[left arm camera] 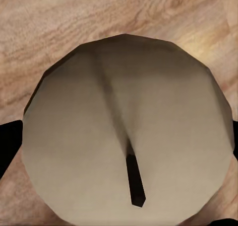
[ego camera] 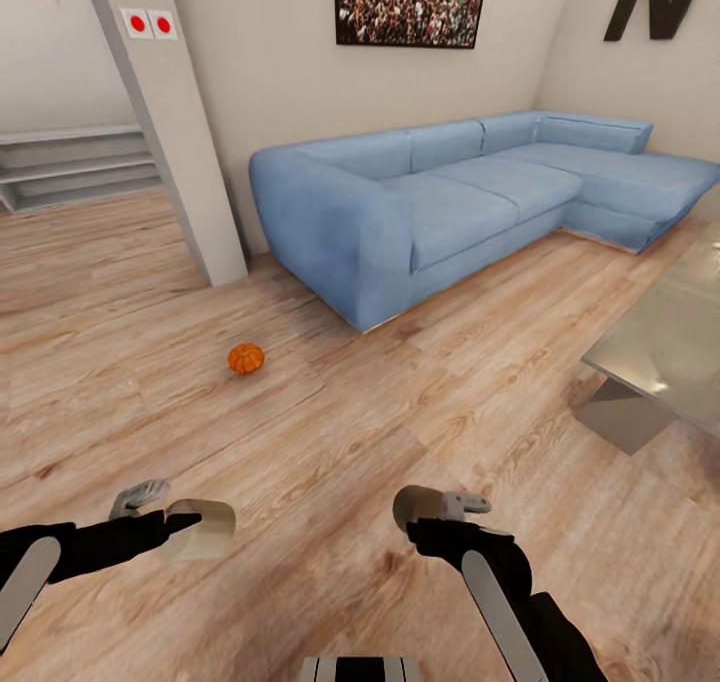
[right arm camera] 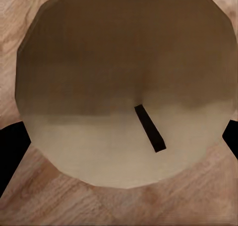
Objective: Place each of the two pumpkins and all three candles from the living room inside a cabinet in the living room (use any cabinet), then make sure every cabinet is closed, and position the cauldron so it is next to a table in the living room.
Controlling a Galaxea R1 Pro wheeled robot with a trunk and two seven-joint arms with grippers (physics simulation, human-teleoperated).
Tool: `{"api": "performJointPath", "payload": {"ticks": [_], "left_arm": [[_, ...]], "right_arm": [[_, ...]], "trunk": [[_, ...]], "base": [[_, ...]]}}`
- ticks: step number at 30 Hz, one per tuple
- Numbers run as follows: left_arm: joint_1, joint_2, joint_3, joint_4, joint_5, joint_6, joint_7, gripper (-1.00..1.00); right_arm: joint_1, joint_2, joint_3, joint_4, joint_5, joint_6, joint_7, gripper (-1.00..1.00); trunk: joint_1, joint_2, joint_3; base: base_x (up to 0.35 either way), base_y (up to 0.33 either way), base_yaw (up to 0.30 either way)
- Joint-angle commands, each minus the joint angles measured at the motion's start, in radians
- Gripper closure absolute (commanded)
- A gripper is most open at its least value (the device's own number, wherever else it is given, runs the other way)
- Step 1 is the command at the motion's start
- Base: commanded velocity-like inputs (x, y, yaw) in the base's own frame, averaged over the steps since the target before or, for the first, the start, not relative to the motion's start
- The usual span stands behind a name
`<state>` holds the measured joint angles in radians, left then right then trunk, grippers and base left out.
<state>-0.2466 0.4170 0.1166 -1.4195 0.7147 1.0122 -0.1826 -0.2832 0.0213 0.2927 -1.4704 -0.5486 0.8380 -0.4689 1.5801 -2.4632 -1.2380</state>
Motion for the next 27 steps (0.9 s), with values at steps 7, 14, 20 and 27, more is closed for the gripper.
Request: {"api": "performJointPath", "payload": {"ticks": [7, 14, 20, 27], "left_arm": [[-0.001, 0.009, 0.009, -0.011, 0.004, 0.032, 0.0, 1.0], [-0.002, 0.012, 0.037, -0.012, 0.006, 0.034, 0.0, 1.0], [-0.002, 0.012, 0.049, -0.012, 0.008, 0.034, 0.0, 1.0], [-0.002, 0.012, 0.061, -0.012, 0.008, 0.034, 0.0, 1.0]], "right_arm": [[-0.001, 0.002, -0.003, 0.057, -0.013, 0.0, -0.008, 1.0], [-0.001, 0.003, -0.002, 0.058, -0.013, 0.0, -0.008, 1.0], [-0.001, 0.003, -0.003, 0.058, -0.014, -0.003, -0.006, 1.0], [-0.001, 0.003, -0.002, 0.058, -0.014, -0.004, -0.005, 1.0]], "trunk": [[-0.027, 0.049, 0.021], [-0.054, 0.098, 0.043], [-0.077, 0.14, 0.055], [-0.104, 0.189, 0.069]], "base": [[0.0, 0.0, 0.0], [-0.112, 0.0, 0.0], [-0.191, 0.0, -0.036], [-0.012, 0.0, -0.197]]}}
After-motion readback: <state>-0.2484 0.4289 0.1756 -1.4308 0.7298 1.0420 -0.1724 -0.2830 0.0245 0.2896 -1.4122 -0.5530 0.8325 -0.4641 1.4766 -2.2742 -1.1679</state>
